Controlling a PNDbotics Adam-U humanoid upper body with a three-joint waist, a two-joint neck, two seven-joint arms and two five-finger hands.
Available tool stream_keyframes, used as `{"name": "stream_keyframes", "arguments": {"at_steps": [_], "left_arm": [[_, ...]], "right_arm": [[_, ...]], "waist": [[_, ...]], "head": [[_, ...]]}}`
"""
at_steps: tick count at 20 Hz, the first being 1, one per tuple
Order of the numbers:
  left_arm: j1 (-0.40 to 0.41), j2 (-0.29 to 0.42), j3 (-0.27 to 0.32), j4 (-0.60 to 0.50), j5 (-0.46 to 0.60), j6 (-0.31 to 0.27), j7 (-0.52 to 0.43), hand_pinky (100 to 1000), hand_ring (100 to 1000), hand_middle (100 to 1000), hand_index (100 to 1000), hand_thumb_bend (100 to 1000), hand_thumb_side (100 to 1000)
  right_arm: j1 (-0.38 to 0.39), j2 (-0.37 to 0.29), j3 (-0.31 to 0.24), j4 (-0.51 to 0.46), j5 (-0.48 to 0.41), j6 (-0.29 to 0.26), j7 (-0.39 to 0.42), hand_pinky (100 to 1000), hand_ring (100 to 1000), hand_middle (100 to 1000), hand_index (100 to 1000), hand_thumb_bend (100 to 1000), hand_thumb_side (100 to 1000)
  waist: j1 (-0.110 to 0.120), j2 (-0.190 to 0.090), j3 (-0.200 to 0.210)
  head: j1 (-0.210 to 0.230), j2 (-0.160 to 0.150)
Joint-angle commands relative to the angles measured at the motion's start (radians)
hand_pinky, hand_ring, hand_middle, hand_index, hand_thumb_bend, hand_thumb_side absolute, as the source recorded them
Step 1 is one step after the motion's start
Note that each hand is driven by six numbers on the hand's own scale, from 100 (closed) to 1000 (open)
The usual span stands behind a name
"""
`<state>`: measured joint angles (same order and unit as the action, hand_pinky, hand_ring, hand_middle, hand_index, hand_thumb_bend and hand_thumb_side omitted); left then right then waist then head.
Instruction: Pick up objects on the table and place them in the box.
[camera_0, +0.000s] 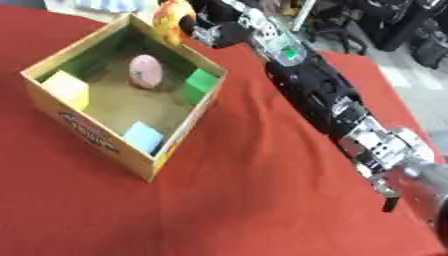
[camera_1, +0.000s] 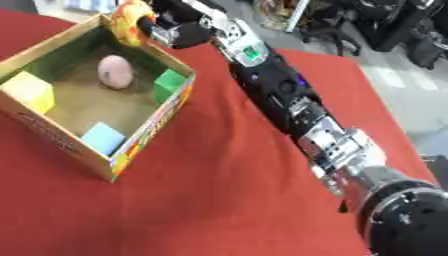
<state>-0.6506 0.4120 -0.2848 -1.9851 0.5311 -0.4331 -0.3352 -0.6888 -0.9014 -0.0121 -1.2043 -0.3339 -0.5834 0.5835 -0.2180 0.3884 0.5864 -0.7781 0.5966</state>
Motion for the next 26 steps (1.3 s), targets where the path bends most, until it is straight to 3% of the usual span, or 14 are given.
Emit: {"name": "stream_keyframes", "arguments": {"at_steps": [1,10,13,18,23,25,26], "left_arm": [[-0.012,0.009,0.005,-0.015,-0.001,0.003,-0.005,826,817,782,789,100,574],[-0.011,0.004,0.003,-0.015,-0.004,0.003,-0.009,825,819,781,790,100,571],[-0.009,0.004,0.005,-0.015,-0.006,0.006,-0.007,824,820,782,789,100,572],[0.0,0.007,0.009,-0.015,-0.009,0.008,0.004,822,819,780,788,100,571],[0.023,0.019,0.022,-0.015,-0.018,0.004,0.032,821,817,779,787,100,570],[0.037,0.026,0.029,-0.015,-0.026,0.0,0.045,821,817,779,786,100,570],[0.045,0.029,0.033,-0.015,-0.031,0.0,0.051,820,816,778,785,100,568]], "right_arm": [[-0.017,-0.025,-0.015,-0.002,0.037,-0.324,0.323,996,100,506,674,100,201],[-0.006,-0.026,-0.018,-0.082,0.159,-0.324,0.323,1000,100,756,905,100,199],[-0.002,-0.025,-0.028,-0.091,0.152,-0.324,0.323,1000,100,752,902,100,205],[0.022,-0.04,-0.065,-0.1,0.052,-0.324,0.306,1000,100,736,884,100,227],[0.129,-0.095,-0.134,-0.2,-0.135,-0.324,0.239,1000,100,723,866,100,299],[0.194,-0.122,-0.173,-0.25,-0.228,-0.324,0.217,1000,100,717,863,100,351],[0.229,-0.135,-0.192,-0.269,-0.263,-0.323,0.208,1000,100,715,859,100,450]], "waist": [[0.008,-0.033,-0.002],[0.011,-0.03,-0.003],[0.011,-0.03,-0.004],[0.014,-0.036,-0.013],[0.021,-0.047,-0.034],[0.025,-0.05,-0.046],[0.028,-0.052,-0.054]], "head": [[0.0,-0.006],[-0.001,-0.003],[0.001,-0.004],[0.024,-0.002],[0.085,0.007],[0.115,0.008],[0.132,0.009]]}}
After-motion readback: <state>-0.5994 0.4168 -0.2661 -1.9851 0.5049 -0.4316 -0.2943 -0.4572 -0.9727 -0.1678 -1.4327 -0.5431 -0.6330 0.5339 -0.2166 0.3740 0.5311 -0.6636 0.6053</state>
